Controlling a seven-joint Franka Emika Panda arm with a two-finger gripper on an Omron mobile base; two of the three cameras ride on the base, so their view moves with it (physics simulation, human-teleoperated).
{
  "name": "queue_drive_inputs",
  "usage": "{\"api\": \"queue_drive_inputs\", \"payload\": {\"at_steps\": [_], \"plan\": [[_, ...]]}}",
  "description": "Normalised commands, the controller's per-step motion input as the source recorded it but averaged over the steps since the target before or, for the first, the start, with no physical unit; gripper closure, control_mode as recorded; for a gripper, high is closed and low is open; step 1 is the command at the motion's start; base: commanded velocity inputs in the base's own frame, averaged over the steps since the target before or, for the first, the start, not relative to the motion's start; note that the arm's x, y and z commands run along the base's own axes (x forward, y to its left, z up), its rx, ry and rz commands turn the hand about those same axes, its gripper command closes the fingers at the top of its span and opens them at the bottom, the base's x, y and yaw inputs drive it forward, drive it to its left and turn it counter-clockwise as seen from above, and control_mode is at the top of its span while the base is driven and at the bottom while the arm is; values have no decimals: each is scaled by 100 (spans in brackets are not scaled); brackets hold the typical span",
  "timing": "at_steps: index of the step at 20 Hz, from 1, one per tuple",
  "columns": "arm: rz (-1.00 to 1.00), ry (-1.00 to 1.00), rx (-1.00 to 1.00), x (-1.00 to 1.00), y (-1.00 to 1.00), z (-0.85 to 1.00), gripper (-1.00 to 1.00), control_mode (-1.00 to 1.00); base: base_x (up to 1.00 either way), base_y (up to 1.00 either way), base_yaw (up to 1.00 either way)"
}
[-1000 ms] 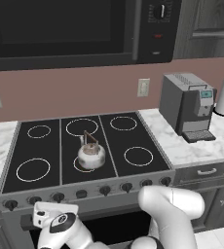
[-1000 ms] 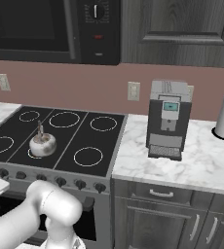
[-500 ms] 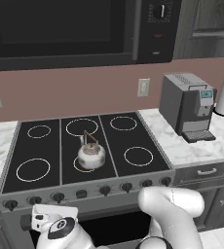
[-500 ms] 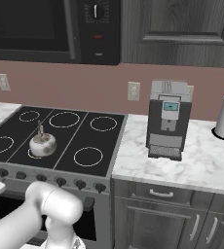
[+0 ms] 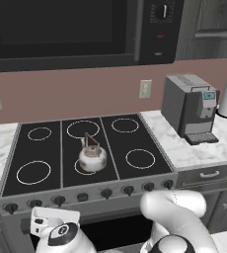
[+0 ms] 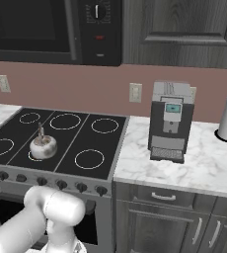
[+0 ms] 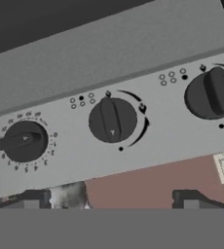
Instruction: The kettle is done boiling. Turn off the stove, then wait for 300 timesteps before moving the kettle to the dining table.
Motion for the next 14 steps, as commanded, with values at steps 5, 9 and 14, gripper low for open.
{"api": "queue_drive_inputs", "payload": {"at_steps": [5, 9, 14], "plan": [[-1, 0, 10, -12, -20, 37, -100, -100, 0, 0, 0], [-3, -2, 15, -13, -25, 37, -100, -100, 0, 0, 0], [0, -9, 22, -21, -26, 35, -100, -100, 0, 0, 0]]}}
